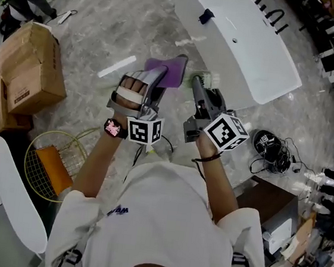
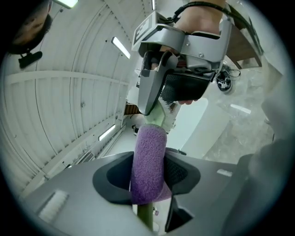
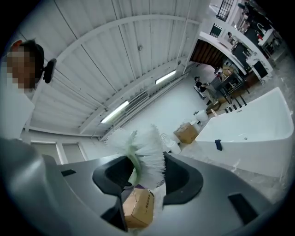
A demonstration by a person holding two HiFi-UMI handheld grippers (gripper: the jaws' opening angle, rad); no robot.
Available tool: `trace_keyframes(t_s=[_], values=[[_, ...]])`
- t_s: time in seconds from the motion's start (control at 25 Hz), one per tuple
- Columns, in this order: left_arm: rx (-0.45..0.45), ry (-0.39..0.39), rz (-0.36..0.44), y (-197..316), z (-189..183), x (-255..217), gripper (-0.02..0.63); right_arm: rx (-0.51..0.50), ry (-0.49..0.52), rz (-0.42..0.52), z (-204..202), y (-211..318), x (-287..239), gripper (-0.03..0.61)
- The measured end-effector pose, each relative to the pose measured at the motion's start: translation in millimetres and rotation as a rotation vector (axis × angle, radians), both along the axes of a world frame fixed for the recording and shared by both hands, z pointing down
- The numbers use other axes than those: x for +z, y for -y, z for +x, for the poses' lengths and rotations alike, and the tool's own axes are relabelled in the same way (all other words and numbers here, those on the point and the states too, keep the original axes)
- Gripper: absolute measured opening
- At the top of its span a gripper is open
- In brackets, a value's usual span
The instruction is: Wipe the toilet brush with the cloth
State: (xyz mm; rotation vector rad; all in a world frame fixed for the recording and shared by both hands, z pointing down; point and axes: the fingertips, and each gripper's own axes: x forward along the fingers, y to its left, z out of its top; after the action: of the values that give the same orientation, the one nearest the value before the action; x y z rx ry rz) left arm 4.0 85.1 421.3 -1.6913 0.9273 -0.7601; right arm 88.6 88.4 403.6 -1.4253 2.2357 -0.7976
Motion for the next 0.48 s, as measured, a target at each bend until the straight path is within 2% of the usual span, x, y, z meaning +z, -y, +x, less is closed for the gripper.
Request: trace_keyframes(t_s=[0.08, 0.2, 0.36, 0.48], values=[[-0.019, 0.034, 0.011, 21, -9, 5, 0.184, -0.021, -0.014, -0.006, -15, 25, 2, 0.198], [-0.038, 0.075, 0.033, 47, -12, 18, 0.183, -0.055, -0.016, -0.008, -31, 61, 9, 0.198], [-0.083, 0.109, 0.053, 105, -12, 23, 0.115, -0.116, -0.018, 0.000, -32, 121, 17, 0.197], [-0.097, 0.196, 0.083, 160, -2, 20, 0.105, -0.156, -0.007, 0.010, -21, 175, 19, 0.195]])
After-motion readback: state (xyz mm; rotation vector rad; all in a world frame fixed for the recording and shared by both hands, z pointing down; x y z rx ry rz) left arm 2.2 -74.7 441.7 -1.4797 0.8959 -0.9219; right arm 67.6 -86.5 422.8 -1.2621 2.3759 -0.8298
